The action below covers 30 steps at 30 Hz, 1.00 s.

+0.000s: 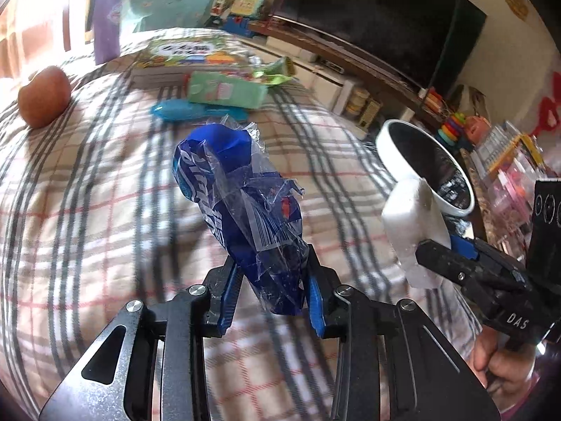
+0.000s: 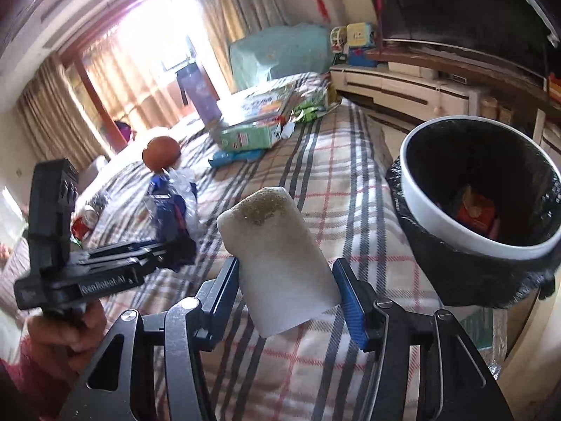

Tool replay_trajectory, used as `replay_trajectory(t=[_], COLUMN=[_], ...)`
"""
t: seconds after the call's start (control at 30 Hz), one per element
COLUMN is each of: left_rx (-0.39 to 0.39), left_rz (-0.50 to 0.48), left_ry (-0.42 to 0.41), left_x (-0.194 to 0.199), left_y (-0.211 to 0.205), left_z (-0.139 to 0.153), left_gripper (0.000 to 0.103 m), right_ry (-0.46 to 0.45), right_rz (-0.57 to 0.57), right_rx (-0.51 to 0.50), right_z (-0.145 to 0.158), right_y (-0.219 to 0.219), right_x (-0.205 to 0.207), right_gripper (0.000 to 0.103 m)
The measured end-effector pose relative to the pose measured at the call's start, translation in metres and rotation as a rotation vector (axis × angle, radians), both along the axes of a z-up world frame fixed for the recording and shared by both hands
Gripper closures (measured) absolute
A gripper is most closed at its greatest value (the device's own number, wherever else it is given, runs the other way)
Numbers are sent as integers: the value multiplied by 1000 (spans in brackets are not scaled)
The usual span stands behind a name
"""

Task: Collect trash

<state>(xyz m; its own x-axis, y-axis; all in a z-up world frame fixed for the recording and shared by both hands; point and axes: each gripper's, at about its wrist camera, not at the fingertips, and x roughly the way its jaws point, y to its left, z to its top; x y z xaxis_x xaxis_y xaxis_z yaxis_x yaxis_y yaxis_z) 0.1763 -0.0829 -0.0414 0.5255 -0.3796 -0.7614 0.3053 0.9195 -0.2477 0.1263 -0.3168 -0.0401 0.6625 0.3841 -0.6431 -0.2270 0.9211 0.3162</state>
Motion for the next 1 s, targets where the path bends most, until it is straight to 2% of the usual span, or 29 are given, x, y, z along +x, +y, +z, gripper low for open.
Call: replay_trajectory(t=[0.2,1.0], left_rx=[9,66], left_rz=[-49,-190], left_ry=[-7,-63], left_x=[-8,-22], left_y=[-20,-94], left_z=[2,23], left_gripper=[72,72], right_ry=[-14,-58], right_rz=[-60,-184], right_rx=[15,46], right_z=[10,25], right_y=[-18,-78], right_x=[-9,-34], right_gripper=[48,48])
